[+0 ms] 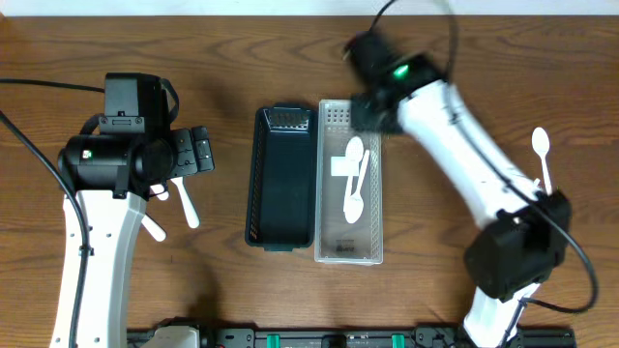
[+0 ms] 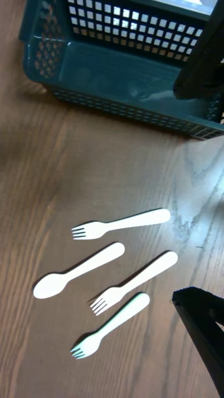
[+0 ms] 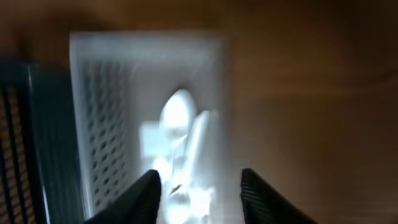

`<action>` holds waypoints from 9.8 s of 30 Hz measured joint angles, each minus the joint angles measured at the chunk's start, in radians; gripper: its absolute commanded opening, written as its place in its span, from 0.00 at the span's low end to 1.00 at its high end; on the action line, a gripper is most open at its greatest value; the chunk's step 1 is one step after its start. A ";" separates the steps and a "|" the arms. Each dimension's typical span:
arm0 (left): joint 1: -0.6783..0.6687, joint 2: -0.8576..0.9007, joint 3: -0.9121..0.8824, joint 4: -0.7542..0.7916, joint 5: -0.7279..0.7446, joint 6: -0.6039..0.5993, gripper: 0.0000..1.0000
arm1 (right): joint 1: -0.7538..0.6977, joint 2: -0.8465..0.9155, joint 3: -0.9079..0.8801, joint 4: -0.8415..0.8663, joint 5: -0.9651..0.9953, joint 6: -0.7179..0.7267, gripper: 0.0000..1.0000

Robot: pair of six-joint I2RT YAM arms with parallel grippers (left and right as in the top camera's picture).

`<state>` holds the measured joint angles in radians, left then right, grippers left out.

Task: Pack container
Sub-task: 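Place the second spoon into the white basket with the right gripper, then grasp a third white spoon with the right gripper, then place the third spoon into the white basket and withdraw, then grasp the fourth white spoon with the right gripper, then place the fourth spoon into the white basket and withdraw, then grasp a white fork on the left with the left gripper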

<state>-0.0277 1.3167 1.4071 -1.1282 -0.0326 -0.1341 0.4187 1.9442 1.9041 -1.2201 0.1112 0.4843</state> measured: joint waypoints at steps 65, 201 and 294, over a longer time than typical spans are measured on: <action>0.000 0.000 0.000 -0.005 0.000 0.000 0.98 | -0.904 0.417 -0.023 0.063 -0.070 -0.715 0.21; 0.000 0.000 0.000 -0.016 0.000 0.000 0.98 | -0.776 -0.041 -0.770 0.404 -0.077 -0.160 0.33; 0.127 0.344 0.078 0.055 0.000 -0.046 0.98 | -0.501 -0.098 0.103 -0.123 -0.048 -0.233 0.99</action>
<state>0.0994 1.6608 1.4849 -1.0729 -0.0330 -0.1802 -0.0822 1.8458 2.0071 -1.3430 0.0635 0.2516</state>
